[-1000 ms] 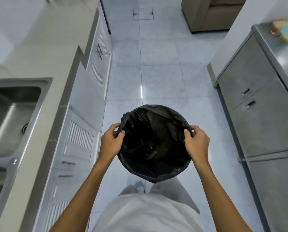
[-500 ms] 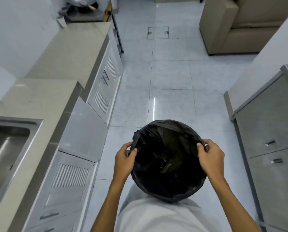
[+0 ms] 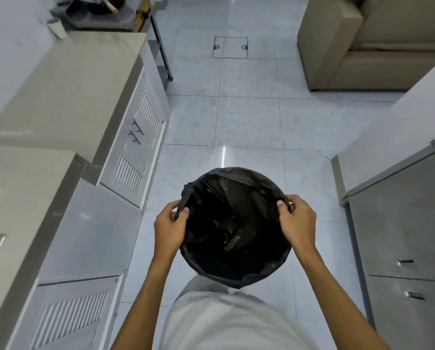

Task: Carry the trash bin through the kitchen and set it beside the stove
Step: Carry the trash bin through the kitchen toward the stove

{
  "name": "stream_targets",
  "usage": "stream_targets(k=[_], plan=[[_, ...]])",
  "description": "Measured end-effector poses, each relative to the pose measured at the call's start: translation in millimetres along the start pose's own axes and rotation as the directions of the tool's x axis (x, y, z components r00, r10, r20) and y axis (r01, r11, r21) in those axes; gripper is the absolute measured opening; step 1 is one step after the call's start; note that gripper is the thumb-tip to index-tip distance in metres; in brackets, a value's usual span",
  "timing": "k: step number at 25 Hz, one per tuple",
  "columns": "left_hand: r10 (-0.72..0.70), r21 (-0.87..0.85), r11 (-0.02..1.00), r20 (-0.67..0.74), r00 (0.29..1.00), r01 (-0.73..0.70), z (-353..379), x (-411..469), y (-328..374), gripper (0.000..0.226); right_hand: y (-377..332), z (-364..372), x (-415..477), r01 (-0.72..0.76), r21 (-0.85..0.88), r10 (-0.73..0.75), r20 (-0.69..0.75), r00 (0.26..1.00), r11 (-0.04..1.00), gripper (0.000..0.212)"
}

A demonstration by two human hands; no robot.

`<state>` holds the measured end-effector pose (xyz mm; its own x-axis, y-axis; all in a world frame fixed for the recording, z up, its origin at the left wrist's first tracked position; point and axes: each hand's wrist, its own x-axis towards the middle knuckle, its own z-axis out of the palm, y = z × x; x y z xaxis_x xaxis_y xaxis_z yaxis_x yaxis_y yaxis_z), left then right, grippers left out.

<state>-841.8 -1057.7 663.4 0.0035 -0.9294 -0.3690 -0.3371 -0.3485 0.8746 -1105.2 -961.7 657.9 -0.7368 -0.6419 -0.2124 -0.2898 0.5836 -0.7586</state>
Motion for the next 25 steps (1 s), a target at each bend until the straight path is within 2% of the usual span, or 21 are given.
stream_targets(k=[12,18,20,25], plan=[[0.075,0.03,0.997,0.042,0.996,-0.076,81.8,268.9,166.2,0.029,-141.3,51.5,266.5,-0.043,0.058,0.048,-0.076,0.996,0.997,0.031],[0.113,0.053,0.992,0.058,0.992,-0.116,171.5,405.5,248.0,0.031,-188.3,59.2,439.2,-0.028,-0.003,0.028,-0.091,0.996,1.0,0.029],[0.158,0.046,0.986,0.032,0.987,-0.16,199.6,444.8,275.4,0.031,-203.0,58.6,493.5,-0.004,-0.073,-0.002,-0.091,0.996,0.997,0.028],[0.221,0.004,0.975,-0.02,0.975,-0.221,271.9,543.2,360.4,0.029,-263.8,42.9,645.5,0.073,-0.107,-0.08,-0.058,0.995,0.992,0.026]])
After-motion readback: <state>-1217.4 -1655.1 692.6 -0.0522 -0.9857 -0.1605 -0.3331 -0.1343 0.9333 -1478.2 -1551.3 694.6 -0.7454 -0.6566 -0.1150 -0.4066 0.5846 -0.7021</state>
